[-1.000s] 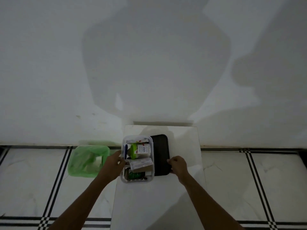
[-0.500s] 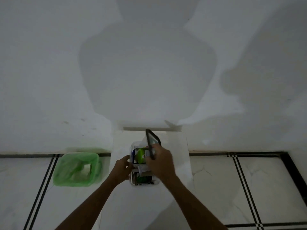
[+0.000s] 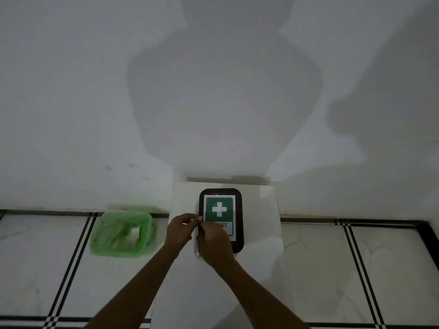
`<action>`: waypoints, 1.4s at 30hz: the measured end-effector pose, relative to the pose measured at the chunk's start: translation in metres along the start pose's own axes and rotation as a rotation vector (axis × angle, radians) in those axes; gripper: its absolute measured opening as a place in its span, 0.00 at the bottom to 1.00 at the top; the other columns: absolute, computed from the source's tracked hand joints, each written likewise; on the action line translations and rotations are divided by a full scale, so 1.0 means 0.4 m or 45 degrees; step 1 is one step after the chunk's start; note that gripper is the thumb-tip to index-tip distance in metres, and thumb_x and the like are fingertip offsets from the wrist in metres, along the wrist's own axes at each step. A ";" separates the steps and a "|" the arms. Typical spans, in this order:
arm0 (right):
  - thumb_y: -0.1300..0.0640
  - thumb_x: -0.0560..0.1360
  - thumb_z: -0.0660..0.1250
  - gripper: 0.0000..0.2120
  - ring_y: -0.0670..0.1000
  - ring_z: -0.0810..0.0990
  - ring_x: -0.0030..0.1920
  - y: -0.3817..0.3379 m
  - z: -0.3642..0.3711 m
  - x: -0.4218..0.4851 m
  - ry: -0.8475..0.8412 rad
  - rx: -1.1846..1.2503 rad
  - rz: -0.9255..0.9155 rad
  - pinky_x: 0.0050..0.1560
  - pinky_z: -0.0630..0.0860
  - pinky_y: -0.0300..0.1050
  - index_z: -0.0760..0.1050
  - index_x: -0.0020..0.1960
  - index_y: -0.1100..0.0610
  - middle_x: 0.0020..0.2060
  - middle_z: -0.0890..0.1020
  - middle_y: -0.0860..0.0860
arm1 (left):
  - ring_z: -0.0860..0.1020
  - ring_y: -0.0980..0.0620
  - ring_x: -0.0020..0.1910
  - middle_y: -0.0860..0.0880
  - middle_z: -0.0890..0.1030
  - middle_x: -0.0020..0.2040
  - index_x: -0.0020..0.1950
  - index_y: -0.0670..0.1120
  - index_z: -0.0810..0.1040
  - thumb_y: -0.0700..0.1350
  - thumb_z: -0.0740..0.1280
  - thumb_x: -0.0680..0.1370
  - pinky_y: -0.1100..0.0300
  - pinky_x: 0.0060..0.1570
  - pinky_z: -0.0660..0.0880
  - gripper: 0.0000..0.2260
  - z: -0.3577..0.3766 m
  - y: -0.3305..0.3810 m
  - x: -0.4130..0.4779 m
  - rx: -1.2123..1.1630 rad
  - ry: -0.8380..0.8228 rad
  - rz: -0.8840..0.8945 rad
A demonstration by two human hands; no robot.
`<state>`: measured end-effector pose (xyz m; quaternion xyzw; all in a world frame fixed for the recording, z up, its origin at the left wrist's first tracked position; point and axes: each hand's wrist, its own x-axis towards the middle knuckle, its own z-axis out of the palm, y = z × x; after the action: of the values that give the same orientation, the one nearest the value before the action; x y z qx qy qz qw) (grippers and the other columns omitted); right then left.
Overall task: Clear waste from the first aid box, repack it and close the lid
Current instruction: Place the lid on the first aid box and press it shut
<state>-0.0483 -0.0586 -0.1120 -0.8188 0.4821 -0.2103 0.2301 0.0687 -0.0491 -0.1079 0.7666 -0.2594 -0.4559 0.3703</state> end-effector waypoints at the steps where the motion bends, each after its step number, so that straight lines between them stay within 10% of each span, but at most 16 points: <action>1: 0.60 0.71 0.71 0.05 0.53 0.83 0.40 0.011 -0.021 0.004 0.093 0.066 0.085 0.43 0.83 0.50 0.78 0.46 0.61 0.39 0.84 0.56 | 0.79 0.49 0.48 0.46 0.82 0.50 0.52 0.47 0.81 0.53 0.70 0.72 0.47 0.47 0.80 0.13 0.007 -0.004 -0.003 0.076 0.032 0.046; 7: 0.54 0.77 0.64 0.12 0.57 0.78 0.51 0.151 -0.109 0.056 0.067 -0.008 0.736 0.46 0.78 0.47 0.75 0.54 0.61 0.49 0.79 0.58 | 0.77 0.49 0.43 0.44 0.79 0.46 0.55 0.45 0.80 0.48 0.71 0.72 0.53 0.47 0.76 0.13 0.032 -0.013 -0.015 0.237 0.168 0.147; 12: 0.55 0.79 0.60 0.13 0.52 0.75 0.36 0.199 -0.111 0.059 -0.136 0.052 0.709 0.39 0.69 0.40 0.74 0.39 0.61 0.37 0.80 0.59 | 0.78 0.47 0.43 0.46 0.80 0.44 0.56 0.46 0.81 0.50 0.66 0.76 0.56 0.45 0.74 0.12 0.049 0.007 -0.025 0.274 0.124 0.258; 20: 0.53 0.80 0.58 0.16 0.50 0.74 0.39 0.180 -0.083 0.023 -0.140 0.022 0.619 0.46 0.77 0.42 0.76 0.45 0.64 0.42 0.80 0.58 | 0.74 0.50 0.37 0.43 0.77 0.40 0.56 0.43 0.81 0.47 0.62 0.79 0.69 0.32 0.65 0.13 0.051 -0.051 -0.076 0.421 0.332 0.286; 27: 0.54 0.80 0.56 0.13 0.55 0.78 0.46 0.167 -0.071 0.025 -0.033 0.064 0.565 0.45 0.76 0.42 0.73 0.53 0.63 0.48 0.78 0.59 | 0.76 0.51 0.39 0.46 0.77 0.41 0.55 0.42 0.77 0.47 0.55 0.81 0.67 0.33 0.67 0.14 0.089 -0.064 -0.075 0.434 0.325 0.216; 33: 0.56 0.78 0.58 0.11 0.55 0.78 0.45 0.154 -0.033 0.034 0.041 0.091 0.565 0.41 0.77 0.43 0.68 0.55 0.63 0.48 0.76 0.59 | 0.77 0.45 0.48 0.43 0.77 0.50 0.58 0.43 0.69 0.50 0.51 0.80 0.47 0.46 0.79 0.15 0.129 -0.045 -0.071 0.467 0.336 0.119; 42: 0.48 0.81 0.50 0.12 0.46 0.78 0.33 0.189 0.008 0.027 0.026 0.224 0.712 0.29 0.73 0.33 0.63 0.45 0.55 0.38 0.78 0.49 | 0.78 0.52 0.32 0.49 0.78 0.37 0.46 0.47 0.64 0.56 0.47 0.80 0.58 0.27 0.76 0.15 0.149 -0.075 -0.052 0.465 0.373 0.083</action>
<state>-0.0939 -0.1002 -0.1570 -0.6289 0.6712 -0.1878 0.3445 0.0080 -0.0361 -0.1400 0.8700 -0.3057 -0.2733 0.2738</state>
